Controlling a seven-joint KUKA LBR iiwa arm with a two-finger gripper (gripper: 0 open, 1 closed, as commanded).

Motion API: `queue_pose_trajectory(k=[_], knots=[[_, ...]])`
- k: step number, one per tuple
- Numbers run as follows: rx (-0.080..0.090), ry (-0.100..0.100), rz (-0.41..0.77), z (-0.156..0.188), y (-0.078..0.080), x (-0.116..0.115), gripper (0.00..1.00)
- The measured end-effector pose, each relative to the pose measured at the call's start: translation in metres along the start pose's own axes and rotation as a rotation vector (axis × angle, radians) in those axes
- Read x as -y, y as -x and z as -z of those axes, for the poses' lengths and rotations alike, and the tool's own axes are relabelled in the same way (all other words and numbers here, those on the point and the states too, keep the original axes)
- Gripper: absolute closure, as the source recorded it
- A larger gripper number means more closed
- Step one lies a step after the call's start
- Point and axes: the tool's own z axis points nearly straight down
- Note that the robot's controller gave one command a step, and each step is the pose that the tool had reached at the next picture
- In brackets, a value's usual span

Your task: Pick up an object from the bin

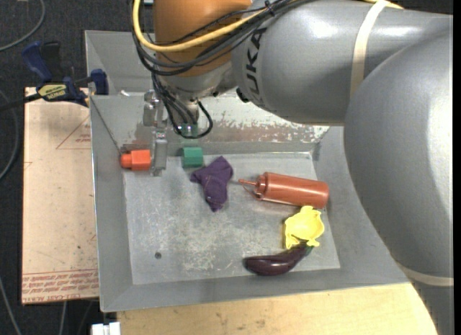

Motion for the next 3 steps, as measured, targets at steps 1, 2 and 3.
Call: queue_pose_trajectory(k=[1,2,3], knots=[[0.007,0.001,-0.004,0.006,0.001,0.002,0.00],[0.008,0.003,0.011,-0.076,0.010,0.010,0.00],[0.002,0.001,0.003,-0.140,0.010,0.012,0.00]])
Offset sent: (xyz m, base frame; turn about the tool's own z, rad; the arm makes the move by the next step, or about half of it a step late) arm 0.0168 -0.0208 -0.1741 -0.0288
